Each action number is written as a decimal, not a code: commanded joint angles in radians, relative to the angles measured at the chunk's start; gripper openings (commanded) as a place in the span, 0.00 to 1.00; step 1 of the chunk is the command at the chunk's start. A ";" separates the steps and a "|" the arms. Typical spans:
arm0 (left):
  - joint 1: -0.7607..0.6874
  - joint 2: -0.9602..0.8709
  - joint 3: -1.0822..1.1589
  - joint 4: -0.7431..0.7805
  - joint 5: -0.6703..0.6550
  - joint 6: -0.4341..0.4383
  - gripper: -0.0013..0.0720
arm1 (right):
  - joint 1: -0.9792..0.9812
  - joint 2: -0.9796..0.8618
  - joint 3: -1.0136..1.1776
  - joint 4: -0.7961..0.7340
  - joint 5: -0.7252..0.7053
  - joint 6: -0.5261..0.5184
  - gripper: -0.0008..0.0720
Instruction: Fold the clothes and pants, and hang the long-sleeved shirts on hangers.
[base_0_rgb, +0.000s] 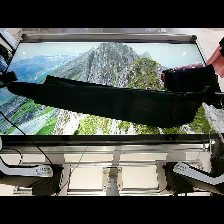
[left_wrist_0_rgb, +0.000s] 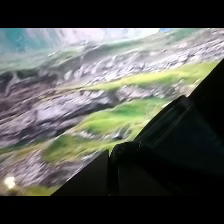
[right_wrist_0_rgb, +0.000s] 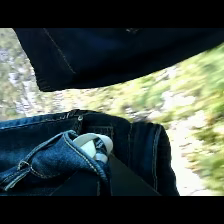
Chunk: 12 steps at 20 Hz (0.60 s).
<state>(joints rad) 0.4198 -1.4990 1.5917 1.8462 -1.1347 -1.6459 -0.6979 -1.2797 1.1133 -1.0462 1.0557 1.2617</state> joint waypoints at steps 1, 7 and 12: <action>0.007 0.008 0.005 0.111 -0.170 0.071 0.04 | 0.085 -0.055 0.034 -0.026 -0.013 0.007 0.06; 0.089 0.008 0.006 -0.081 -0.150 0.158 0.04 | 0.115 -0.124 0.056 -0.031 -0.040 0.014 0.06; 0.077 -0.006 0.006 -0.106 -0.027 0.064 0.04 | 0.115 -0.134 0.055 -0.028 -0.137 0.071 0.06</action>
<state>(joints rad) 0.4969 -1.4986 1.5970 1.7733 -1.2381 -1.5242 -0.5858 -1.4052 1.1671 -1.0763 0.9783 1.2980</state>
